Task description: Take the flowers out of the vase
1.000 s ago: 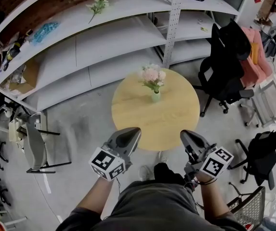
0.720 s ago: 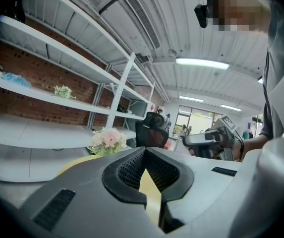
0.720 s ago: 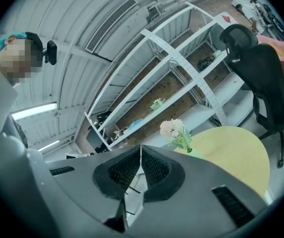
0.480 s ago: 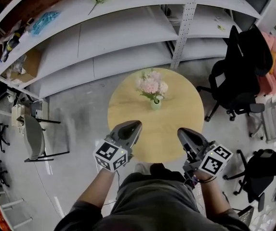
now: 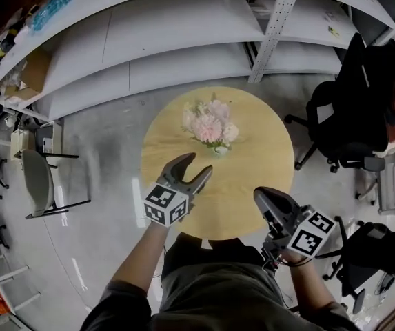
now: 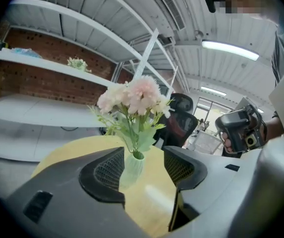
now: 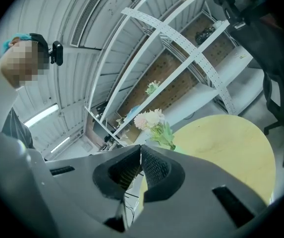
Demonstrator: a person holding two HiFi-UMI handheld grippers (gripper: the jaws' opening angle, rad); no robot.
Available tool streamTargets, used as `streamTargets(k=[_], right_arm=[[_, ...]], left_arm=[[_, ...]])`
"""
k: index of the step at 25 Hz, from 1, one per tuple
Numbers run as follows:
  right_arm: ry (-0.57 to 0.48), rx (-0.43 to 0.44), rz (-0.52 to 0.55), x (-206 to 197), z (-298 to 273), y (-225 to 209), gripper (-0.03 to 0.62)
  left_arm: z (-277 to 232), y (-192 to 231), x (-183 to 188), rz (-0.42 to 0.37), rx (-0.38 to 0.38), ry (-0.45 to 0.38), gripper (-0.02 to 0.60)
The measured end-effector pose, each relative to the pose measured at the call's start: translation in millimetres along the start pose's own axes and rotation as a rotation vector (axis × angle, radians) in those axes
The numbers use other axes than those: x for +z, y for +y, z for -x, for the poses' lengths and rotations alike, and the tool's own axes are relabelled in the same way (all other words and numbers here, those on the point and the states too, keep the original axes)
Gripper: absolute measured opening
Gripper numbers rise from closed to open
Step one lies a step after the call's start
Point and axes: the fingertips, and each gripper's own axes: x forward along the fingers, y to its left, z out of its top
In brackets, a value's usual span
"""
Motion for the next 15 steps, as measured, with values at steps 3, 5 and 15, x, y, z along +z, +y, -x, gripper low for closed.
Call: streamTargets(k=[3, 5, 15], right_arm=[[0.025, -0.032, -0.021, -11, 0, -12, 0.017], [0.032, -0.057, -0.034, -16, 0, -19, 0.017], [0.046, -0.127, -0.076, -25, 1, -42, 0.017]], left_arm=[[-25, 12, -12, 0.007, -0.011, 0.017, 0.312], [-40, 17, -16, 0.002, -0.039, 0.03, 0.341], [-87, 19, -13, -0.04, -0.13, 0.043, 0.377]])
